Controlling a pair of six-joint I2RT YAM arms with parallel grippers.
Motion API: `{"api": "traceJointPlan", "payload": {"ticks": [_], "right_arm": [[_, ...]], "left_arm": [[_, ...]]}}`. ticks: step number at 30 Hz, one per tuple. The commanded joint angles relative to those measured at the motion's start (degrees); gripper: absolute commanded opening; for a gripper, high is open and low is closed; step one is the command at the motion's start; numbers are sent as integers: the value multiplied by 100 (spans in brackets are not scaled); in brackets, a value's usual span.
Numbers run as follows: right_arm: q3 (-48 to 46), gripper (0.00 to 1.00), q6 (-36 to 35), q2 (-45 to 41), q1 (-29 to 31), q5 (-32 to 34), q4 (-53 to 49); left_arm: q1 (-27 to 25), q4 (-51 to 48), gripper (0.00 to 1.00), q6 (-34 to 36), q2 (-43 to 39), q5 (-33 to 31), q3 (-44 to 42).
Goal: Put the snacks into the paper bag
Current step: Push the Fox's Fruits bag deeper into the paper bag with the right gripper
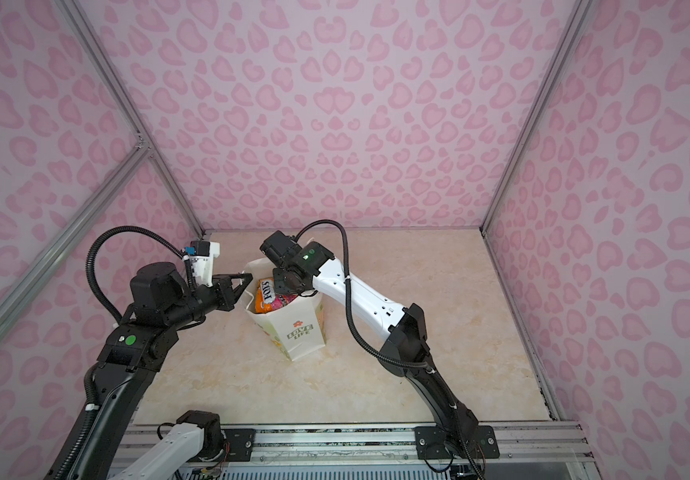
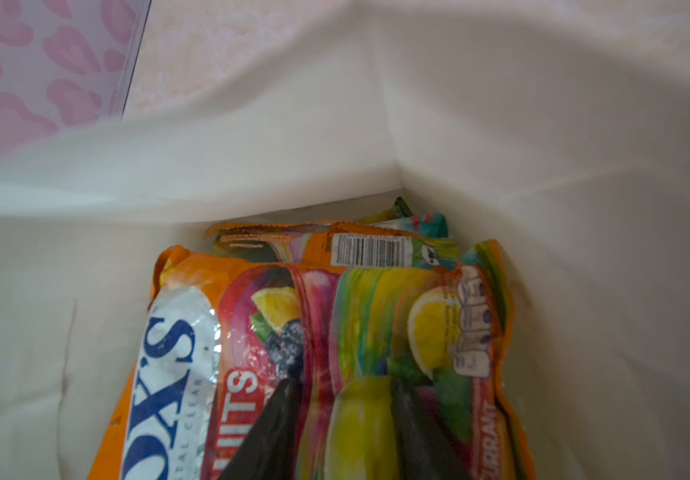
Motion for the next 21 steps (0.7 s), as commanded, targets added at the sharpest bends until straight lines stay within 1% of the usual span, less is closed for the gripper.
{"api": "traceJointPlan", "payload": {"ticks": [1, 3, 5, 9, 11, 13, 15, 18, 21], "right_arm": [[426, 44, -29, 182, 34, -321, -507], [759, 47, -214, 98, 75, -321, -466], [810, 51, -403, -117, 116, -361, -256], [455, 67, -699, -880, 147, -396, 291], [251, 73, -821, -1244, 140, -359, 491], [144, 77, -908, -1545, 148, -209, 553], [85, 80, -1004, -1780, 136, 98, 465], [-74, 82, -939, -1994, 17, 616, 184], [-289, 83, -862, -2086, -87, 942, -3]], "left_arm": [[4, 57, 3, 79, 10, 31, 42], [5, 56, 3, 78, 21, 36, 44], [10, 65, 3, 65, 33, 31, 34], [5, 69, 3, 73, 43, -19, 26], [1, 74, 3, 89, 46, -57, 16], [5, 81, 3, 92, 55, -105, 8], [1, 76, 4, 102, 62, -138, -1], [3, 92, 4, 111, 44, -187, -19], [5, 122, 4, 115, 43, -212, -45]]}}
